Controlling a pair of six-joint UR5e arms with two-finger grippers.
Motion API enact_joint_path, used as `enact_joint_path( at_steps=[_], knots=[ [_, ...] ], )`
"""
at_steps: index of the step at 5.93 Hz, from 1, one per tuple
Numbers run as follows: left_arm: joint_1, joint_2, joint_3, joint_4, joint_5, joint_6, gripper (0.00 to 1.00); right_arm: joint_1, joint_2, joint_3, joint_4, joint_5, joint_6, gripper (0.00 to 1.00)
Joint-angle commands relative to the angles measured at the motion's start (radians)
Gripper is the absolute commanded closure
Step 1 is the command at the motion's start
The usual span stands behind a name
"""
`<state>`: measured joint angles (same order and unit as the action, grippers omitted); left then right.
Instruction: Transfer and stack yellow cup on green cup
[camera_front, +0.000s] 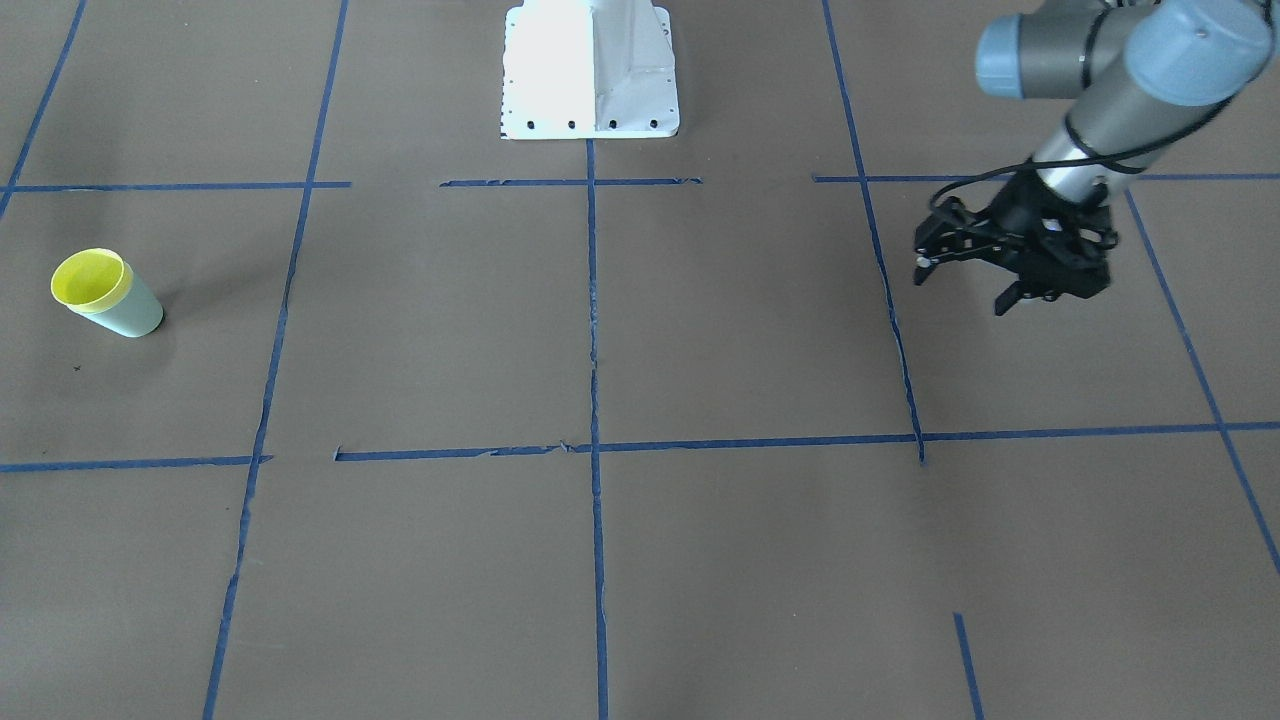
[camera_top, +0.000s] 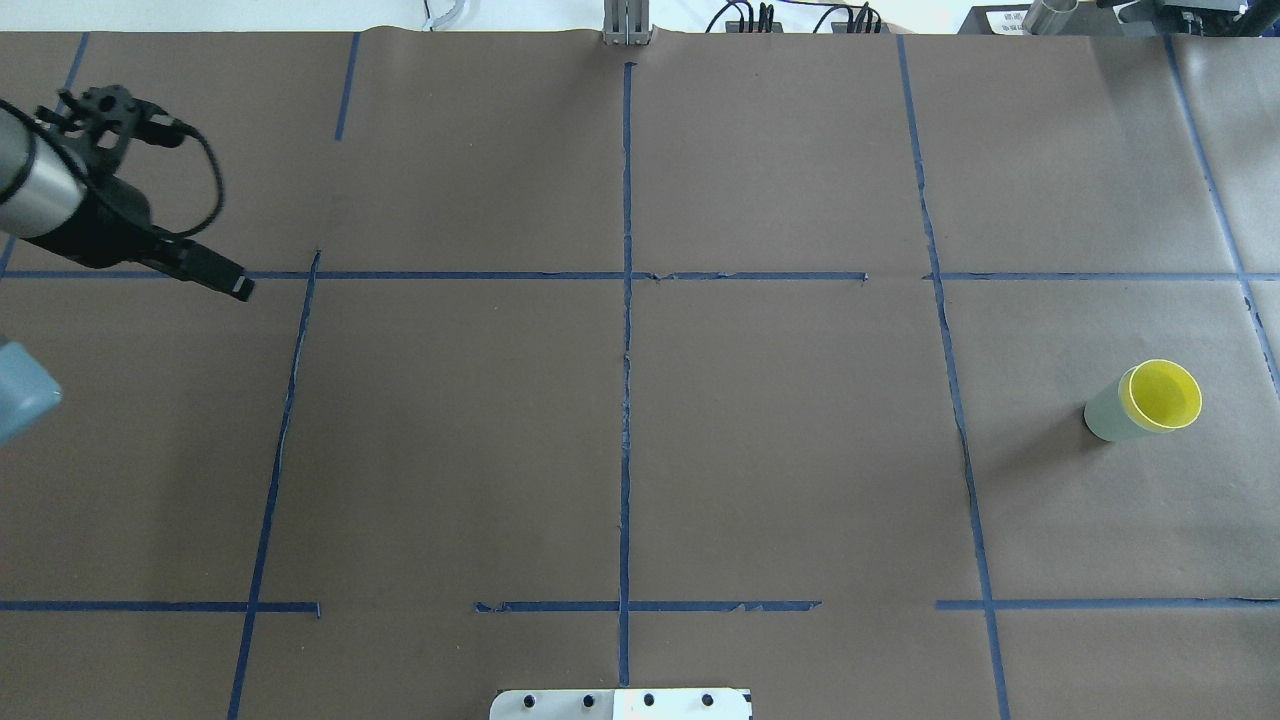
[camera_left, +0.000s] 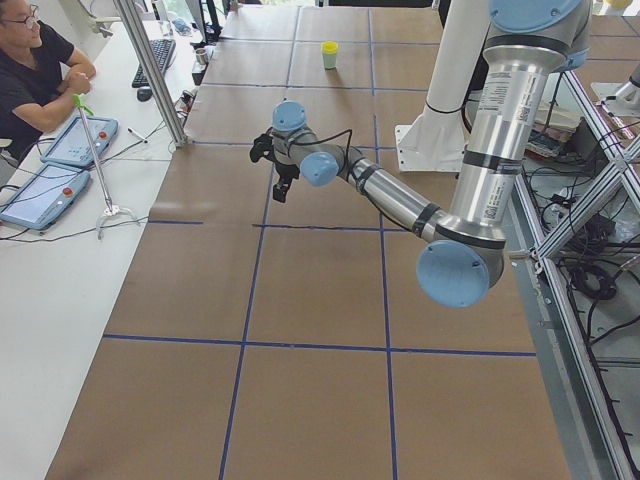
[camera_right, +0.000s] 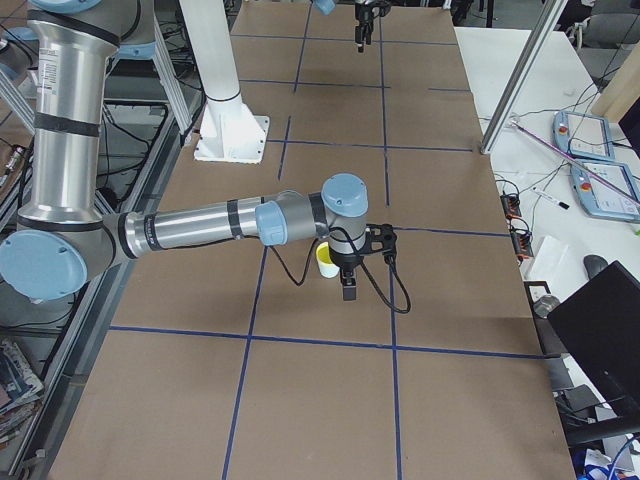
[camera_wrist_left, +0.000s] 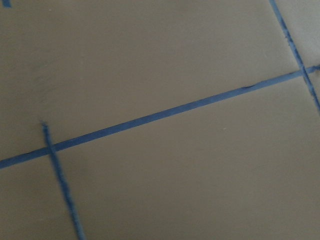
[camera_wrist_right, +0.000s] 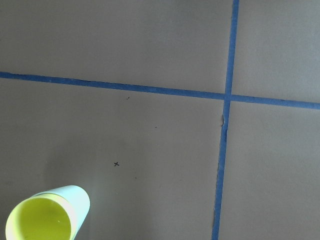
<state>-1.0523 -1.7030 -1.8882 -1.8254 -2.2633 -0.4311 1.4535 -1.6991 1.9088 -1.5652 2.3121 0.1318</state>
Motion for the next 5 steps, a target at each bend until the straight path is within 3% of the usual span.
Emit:
enact_joint_path(
  at_steps=[1,3,5],
  knots=[
    [-0.219,0.121,0.065,0.103,-0.082,0.347,0.0,0.013,0.021,-0.001,-0.038,0.007,-0.038,0.0],
    [-0.374,0.21,0.133,0.167,-0.161,0.391,0.01,0.013,0.007,0.003,-0.041,0.009,-0.037,0.0],
    [-0.472,0.259,0.156,0.178,-0.16,0.531,0.0,0.013,-0.002,0.006,-0.042,0.052,-0.037,0.0]
  ],
)
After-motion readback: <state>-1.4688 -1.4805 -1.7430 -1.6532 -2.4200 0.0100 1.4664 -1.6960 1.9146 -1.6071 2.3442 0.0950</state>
